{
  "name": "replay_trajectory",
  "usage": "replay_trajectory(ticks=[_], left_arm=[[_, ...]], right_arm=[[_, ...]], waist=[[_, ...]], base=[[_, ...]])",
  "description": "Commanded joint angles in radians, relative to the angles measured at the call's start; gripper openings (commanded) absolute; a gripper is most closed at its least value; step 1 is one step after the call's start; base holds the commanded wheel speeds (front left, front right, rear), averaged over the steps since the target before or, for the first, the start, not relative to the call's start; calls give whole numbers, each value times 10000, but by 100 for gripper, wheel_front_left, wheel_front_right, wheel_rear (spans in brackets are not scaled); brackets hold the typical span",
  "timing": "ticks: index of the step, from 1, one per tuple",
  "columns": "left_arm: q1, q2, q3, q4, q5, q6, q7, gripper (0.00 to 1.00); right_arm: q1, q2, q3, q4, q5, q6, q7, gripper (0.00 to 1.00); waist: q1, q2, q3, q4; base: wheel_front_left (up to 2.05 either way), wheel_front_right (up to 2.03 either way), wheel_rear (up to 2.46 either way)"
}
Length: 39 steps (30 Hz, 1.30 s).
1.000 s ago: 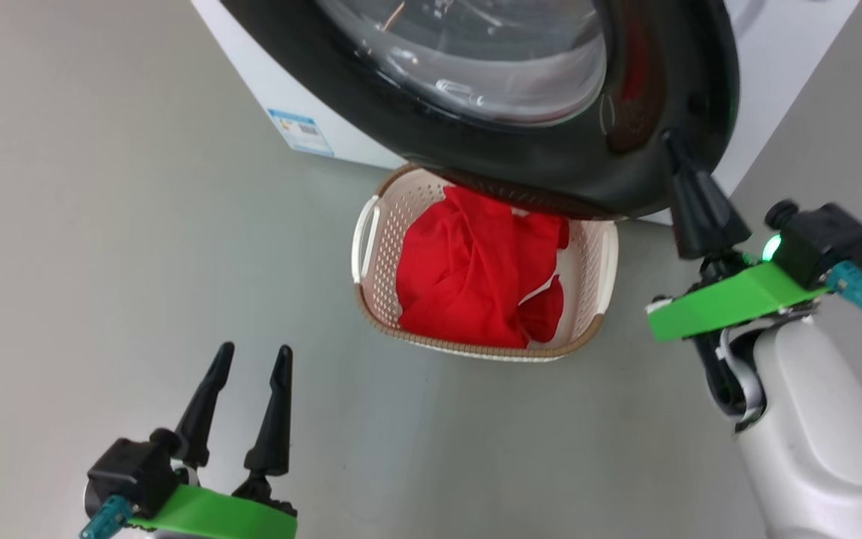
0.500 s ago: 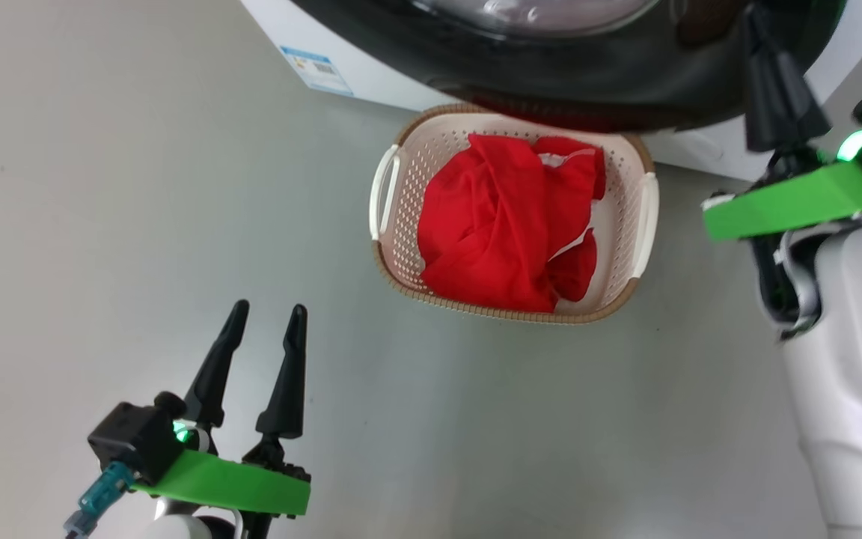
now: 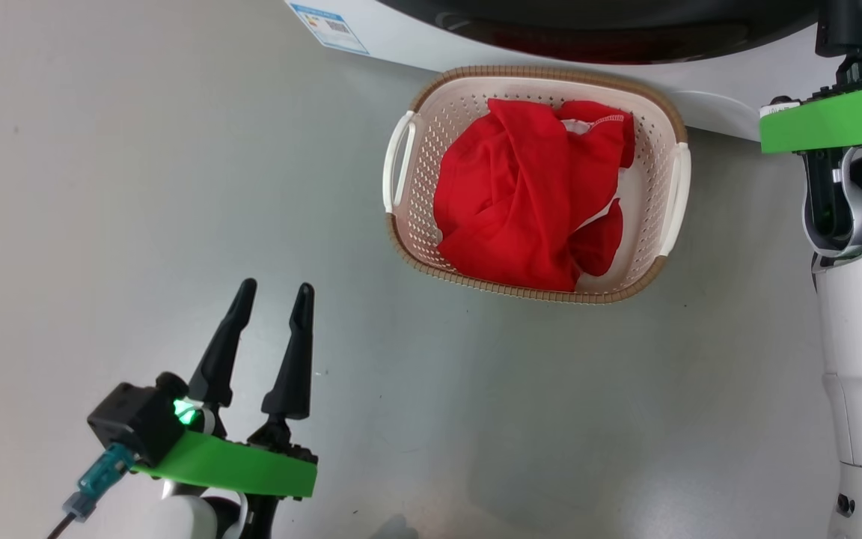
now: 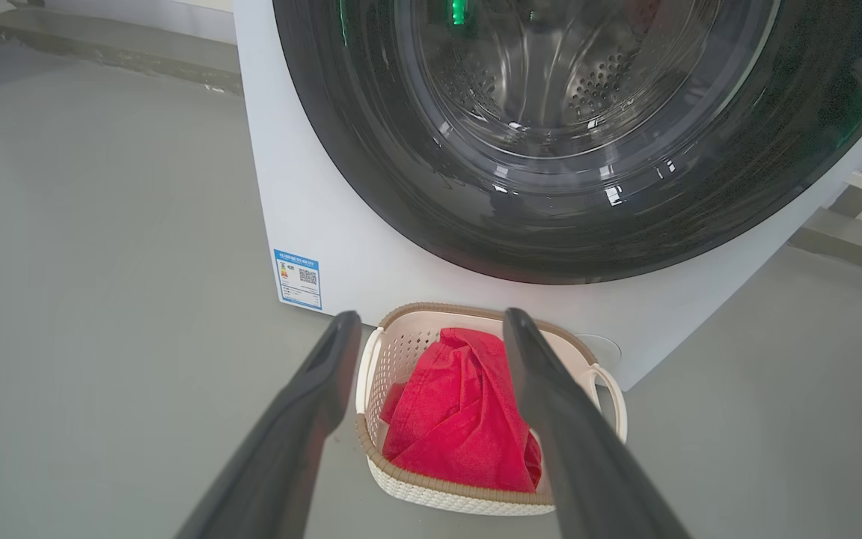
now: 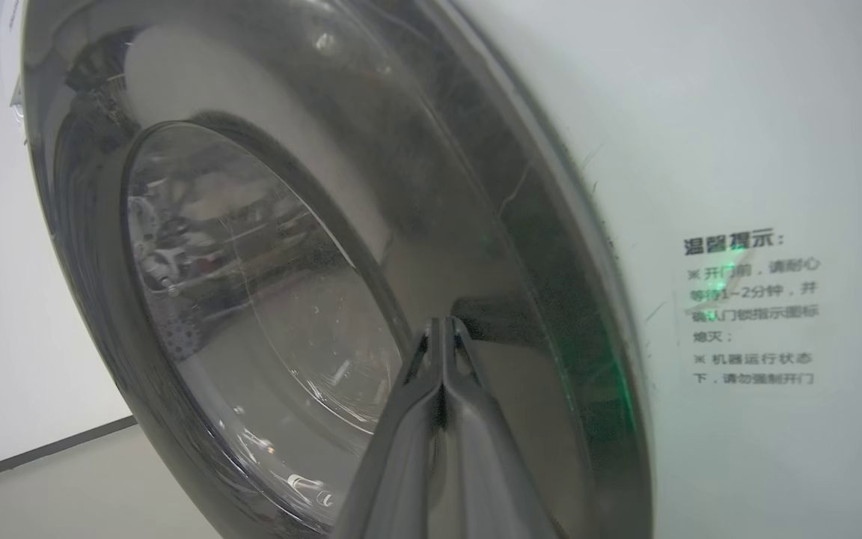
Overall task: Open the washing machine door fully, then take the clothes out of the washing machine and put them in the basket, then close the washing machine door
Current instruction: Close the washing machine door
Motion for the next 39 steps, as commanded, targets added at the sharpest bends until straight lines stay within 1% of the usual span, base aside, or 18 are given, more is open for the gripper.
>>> replay_trajectory(ticks=[1, 6, 8, 9, 10, 11, 12, 13, 15, 16, 17, 18, 19, 25, 33, 39], left_arm=[[-107, 197, 319, -210, -55, -52, -120, 100], [-181, 197, 350, -171, -47, -52, -120, 100], [-152, 197, 427, -115, -5, -52, -120, 100], [-125, 197, 461, -91, 18, -52, -120, 100], [-98, 197, 493, -63, 39, -52, -120, 100], [-70, 197, 527, -37, 61, -52, -120, 100], [-37, 197, 556, -16, 92, -52, -120, 100], [4, 197, 590, 3, 126, -52, -120, 100], [95, 197, 658, 22, 190, -52, -120, 100], [95, 197, 658, 22, 190, -52, -120, 100], [150, 197, 699, 33, 232, -52, -120, 100], [208, 197, 745, 40, 274, -52, -120, 100], [266, 197, 792, 48, 322, -52, -120, 100], [607, 249, 937, 80, 637, -52, -120, 100], [1065, 613, 1114, 61, 644, -52, -120, 100], [1326, 825, 1148, -35, 617, -52, -120, 100]], right_arm=[[-349, 193, -60, -269, -44, -23, -49, 0], [-309, 249, 121, -279, -51, -23, -49, 0], [-21, 270, 410, -234, -35, -23, -49, 0], [127, 276, 536, -208, -22, -23, -49, 9], [290, 280, 681, -182, -24, -23, -49, 16], [462, 284, 791, -166, 2, -23, -49, 19], [644, 288, 887, -157, 38, -23, -49, 28], [828, 291, 956, -177, 61, -23, -49, 40], [1230, 299, 1054, -260, 175, -23, -49, 49], [1230, 299, 1054, -260, 175, -23, -49, 49], [1447, 302, 1140, -289, 220, -23, -49, 67], [1662, 305, 1200, -338, 282, -23, -49, 93], [1877, 307, 1242, -391, 351, -23, -49, 100], [3186, 313, 1545, -611, 818, -23, -49, 100], [4963, 314, 1796, -766, 1318, -23, -49, 100], [6126, 315, 1865, -908, 1372, -23, -49, 100]], waist=[[0, -1, 56, 22], [0, -1, 33, -29], [0, -1, -137, -124], [0, -1, -217, -167], [0, -1, -301, -209], [0, -1, -391, -255], [0, -1, -492, -306], [0, -1, -593, -361], [0, -1, -804, -476], [0, -1, -804, -476], [0, -1, -918, -541], [0, -1, -1033, -611], [0, -1, -1142, -682], [0, -1, -1804, -1094], [0, -1, -2629, -1789], [0, -1, -3012, -2219]], base=[[0, 0, 0], [0, 0, 0], [0, 0, 0], [0, 0, 0], [0, 0, 0], [0, 0, 0], [0, 0, 0], [0, 0, 0], [0, 0, 0], [0, 0, 0], [0, 0, 0], [0, 0, 0], [0, 0, 0], [0, 0, 0], [0, 0, 0], [0, 0, 0]])
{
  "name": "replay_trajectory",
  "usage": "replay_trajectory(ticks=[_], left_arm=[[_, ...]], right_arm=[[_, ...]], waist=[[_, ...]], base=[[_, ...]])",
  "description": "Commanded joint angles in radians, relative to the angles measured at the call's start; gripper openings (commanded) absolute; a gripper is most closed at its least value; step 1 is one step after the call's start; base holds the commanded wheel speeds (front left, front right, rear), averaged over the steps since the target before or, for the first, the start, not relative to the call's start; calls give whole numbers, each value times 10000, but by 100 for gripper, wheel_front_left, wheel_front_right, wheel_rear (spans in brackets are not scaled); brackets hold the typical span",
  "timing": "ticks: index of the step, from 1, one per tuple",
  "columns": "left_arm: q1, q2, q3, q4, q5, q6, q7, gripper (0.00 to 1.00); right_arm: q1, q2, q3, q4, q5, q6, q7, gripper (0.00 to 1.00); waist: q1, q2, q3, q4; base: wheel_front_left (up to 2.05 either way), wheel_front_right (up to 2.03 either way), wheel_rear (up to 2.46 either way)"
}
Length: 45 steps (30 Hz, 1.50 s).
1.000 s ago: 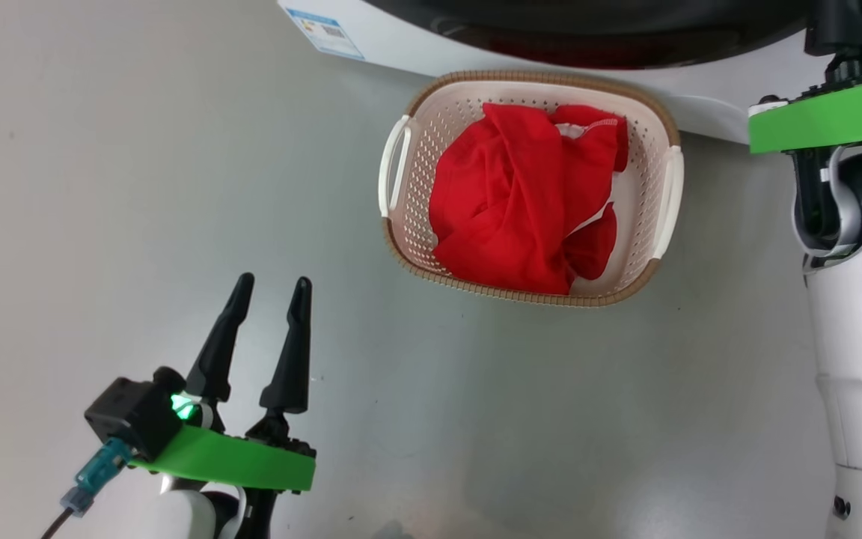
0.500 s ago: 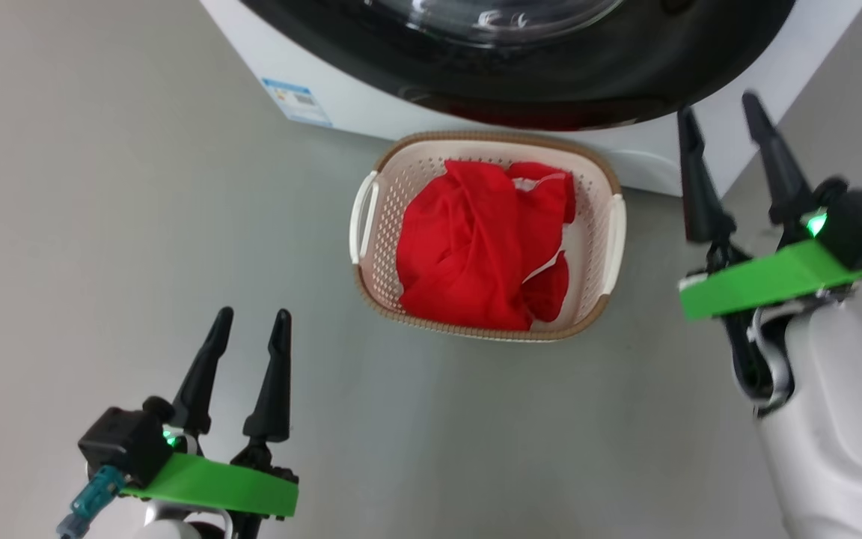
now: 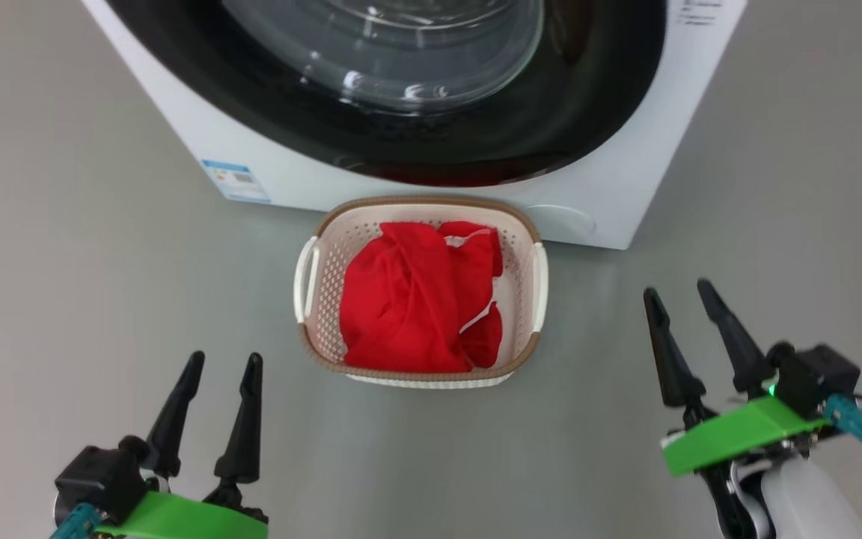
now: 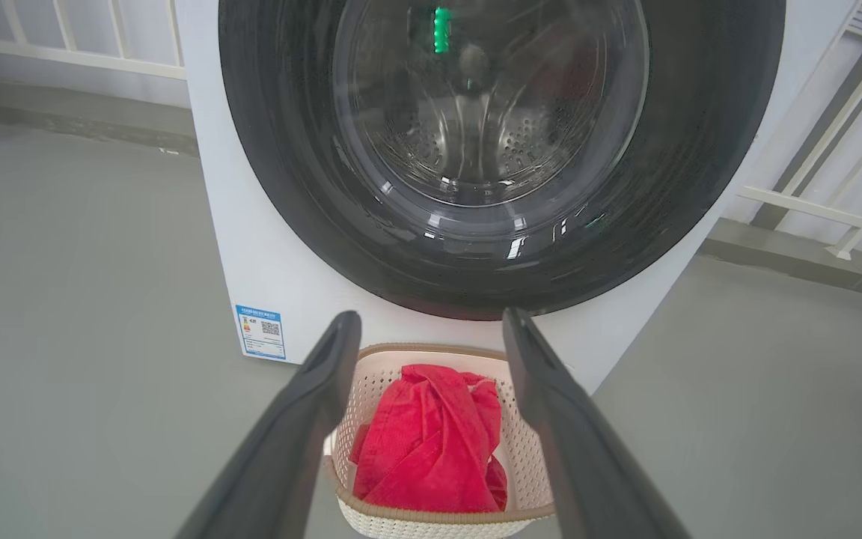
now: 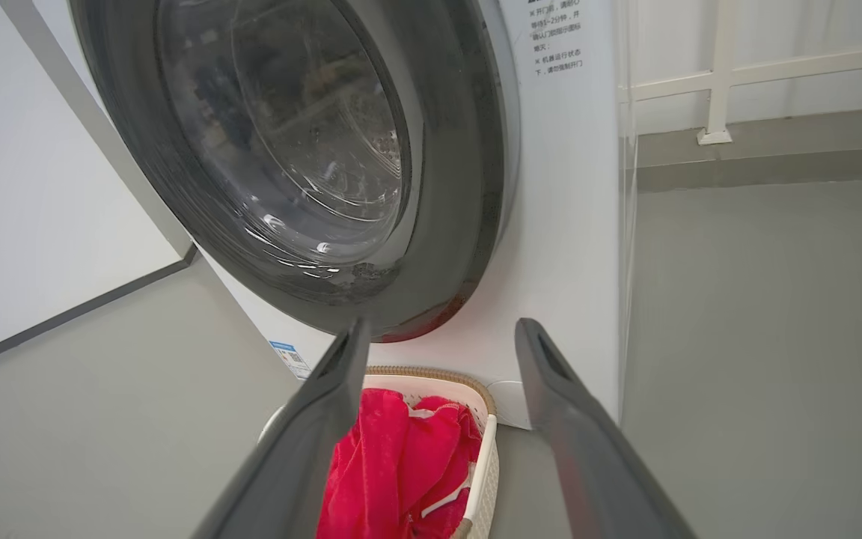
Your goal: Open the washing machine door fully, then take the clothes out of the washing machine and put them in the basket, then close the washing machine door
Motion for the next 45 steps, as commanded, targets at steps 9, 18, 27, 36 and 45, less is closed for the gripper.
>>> replay_trajectory(ticks=[9, 18, 27, 36, 45], left_arm=[[377, 503, 241, -147, -183, -52, -120, 100], [770, 699, 241, -125, -332, -52, -120, 100], [1007, 720, 356, -153, -290, -52, -120, 100], [1116, 650, 463, -184, -294, -52, -120, 100], [1201, 464, 108, 95, -650, -56, 9, 0]], right_arm=[[1195, 66, -218, -618, 85, -9, -55, 100], [1841, 66, -813, -934, 200, -9, -55, 100], [2092, 66, -1090, -1136, 260, -9, -55, 100], [2282, 66, -1198, -1170, 302, -9, -55, 100], [2376, 180, -1414, -882, 345, 2, 8, 0]], waist=[[0, 0, -656, -914], [0, 0, -864, -1534], [0, 0, -949, -1917], [0, 0, -1062, -2003], [0, 0, -1038, -1952]], base=[[0, 0, 0], [0, 0, 0], [0, 0, 0], [0, 0, 0], [0, 0, 0]])
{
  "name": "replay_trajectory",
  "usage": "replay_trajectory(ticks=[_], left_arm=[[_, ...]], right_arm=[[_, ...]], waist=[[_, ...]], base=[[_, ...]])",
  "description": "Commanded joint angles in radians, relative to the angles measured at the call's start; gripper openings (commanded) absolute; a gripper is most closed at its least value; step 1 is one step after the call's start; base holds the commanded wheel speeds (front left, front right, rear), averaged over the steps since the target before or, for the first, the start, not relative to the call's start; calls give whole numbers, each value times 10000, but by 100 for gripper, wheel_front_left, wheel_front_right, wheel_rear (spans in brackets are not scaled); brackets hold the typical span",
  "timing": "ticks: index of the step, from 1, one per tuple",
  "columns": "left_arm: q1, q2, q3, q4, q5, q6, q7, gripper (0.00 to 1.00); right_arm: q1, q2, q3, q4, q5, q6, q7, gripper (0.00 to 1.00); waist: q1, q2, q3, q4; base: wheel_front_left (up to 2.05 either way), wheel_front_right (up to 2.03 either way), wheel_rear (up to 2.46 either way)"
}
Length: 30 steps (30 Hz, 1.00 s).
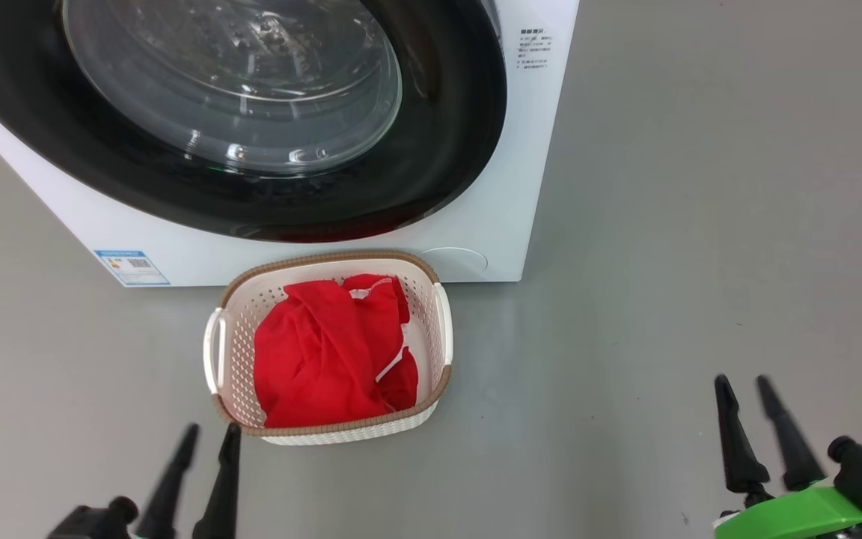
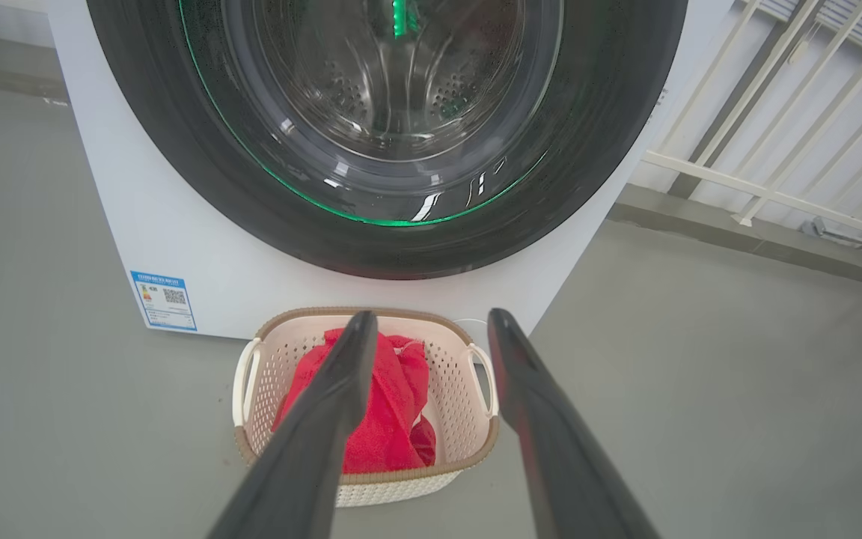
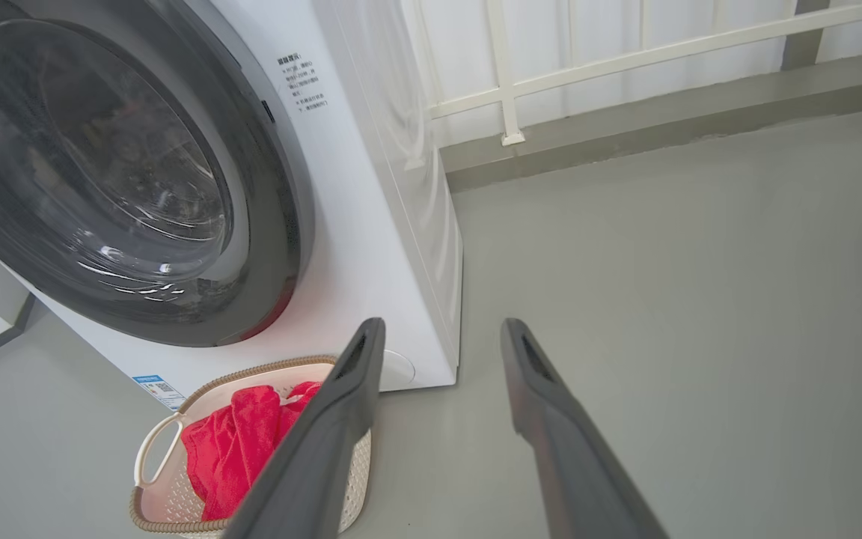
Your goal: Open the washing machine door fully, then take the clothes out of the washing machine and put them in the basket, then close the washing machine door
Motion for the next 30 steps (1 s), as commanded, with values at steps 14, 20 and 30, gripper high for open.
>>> replay_trajectory(ticks=[14, 20, 30], left_arm=[[11, -253, -45, 492, -974, 7, 240, 0], [-65, -250, 4, 527, -1569, 6, 380, 0], [-166, -254, 94, 561, -2558, 2, 623, 0]], right_arm=[[-44, 88, 82, 516, 1006, -1, 222, 0], [-145, 40, 114, 534, 1622, -1, 361, 0], [-269, -28, 150, 522, 2639, -2, 606, 0]], waist=[[7, -1, -133, -52], [1, -1, -193, -85], [0, -1, -316, -138]], base=[[0, 0, 0], [0, 0, 0], [0, 0, 0]])
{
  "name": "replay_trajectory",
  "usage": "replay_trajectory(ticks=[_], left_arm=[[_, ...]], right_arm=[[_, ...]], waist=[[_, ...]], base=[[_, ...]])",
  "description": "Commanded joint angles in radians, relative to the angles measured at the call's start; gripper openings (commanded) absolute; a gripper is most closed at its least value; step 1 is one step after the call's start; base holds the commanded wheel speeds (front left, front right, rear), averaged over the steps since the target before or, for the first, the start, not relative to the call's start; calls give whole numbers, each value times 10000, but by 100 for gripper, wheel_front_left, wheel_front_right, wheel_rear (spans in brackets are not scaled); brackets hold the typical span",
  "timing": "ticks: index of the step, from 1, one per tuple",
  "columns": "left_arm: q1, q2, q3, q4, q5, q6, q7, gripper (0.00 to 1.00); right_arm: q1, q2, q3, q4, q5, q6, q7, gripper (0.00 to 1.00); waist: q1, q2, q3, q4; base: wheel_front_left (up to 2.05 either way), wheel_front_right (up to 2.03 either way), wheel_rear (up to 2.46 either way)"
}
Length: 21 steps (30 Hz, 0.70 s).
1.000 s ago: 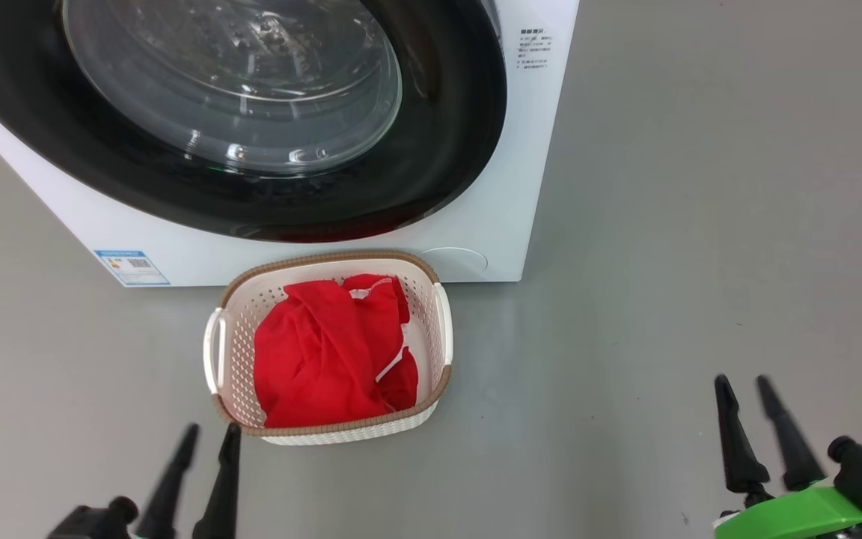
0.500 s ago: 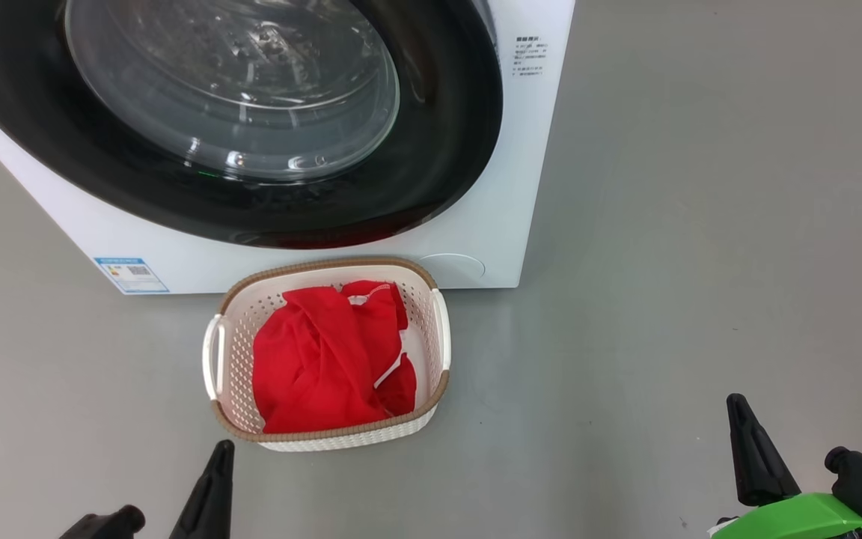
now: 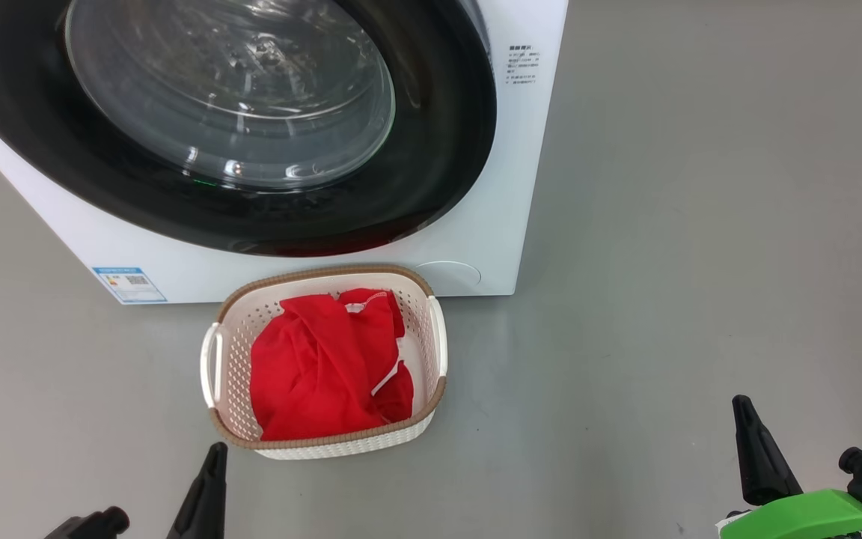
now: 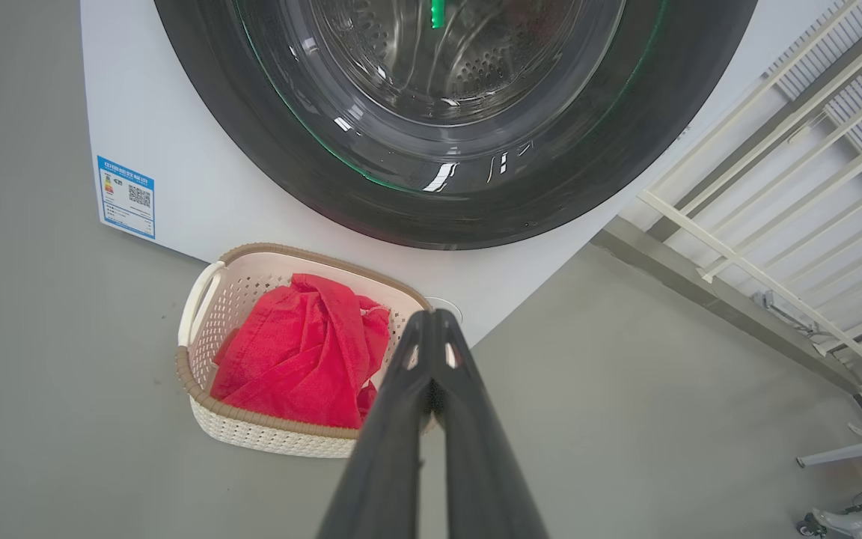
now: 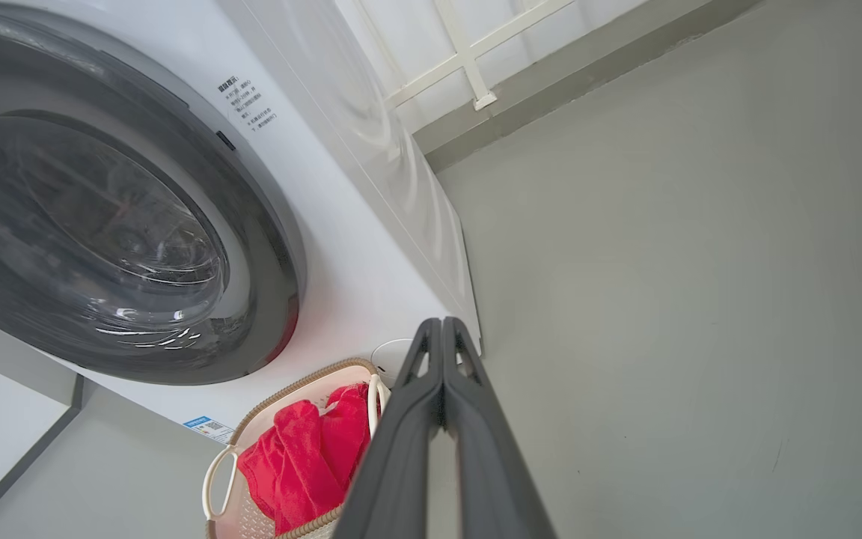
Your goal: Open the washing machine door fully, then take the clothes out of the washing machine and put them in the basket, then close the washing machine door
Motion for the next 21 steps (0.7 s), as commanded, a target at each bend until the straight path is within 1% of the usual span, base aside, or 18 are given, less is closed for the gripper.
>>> replay_trajectory(ticks=[1, 21], left_arm=[[-228, 98, 165, -183, -258, 2, 23, 0], [-395, 61, 389, -201, -2197, 2, 535, 0]], right_arm=[[-288, -156, 83, -247, 255, -2, 73, 0], [-517, -261, 112, -290, 2250, -3, 596, 0]], waist=[[-1, 0, -14, -8], [-1, 0, -259, -115]], base=[[0, 0, 0], [0, 0, 0]])
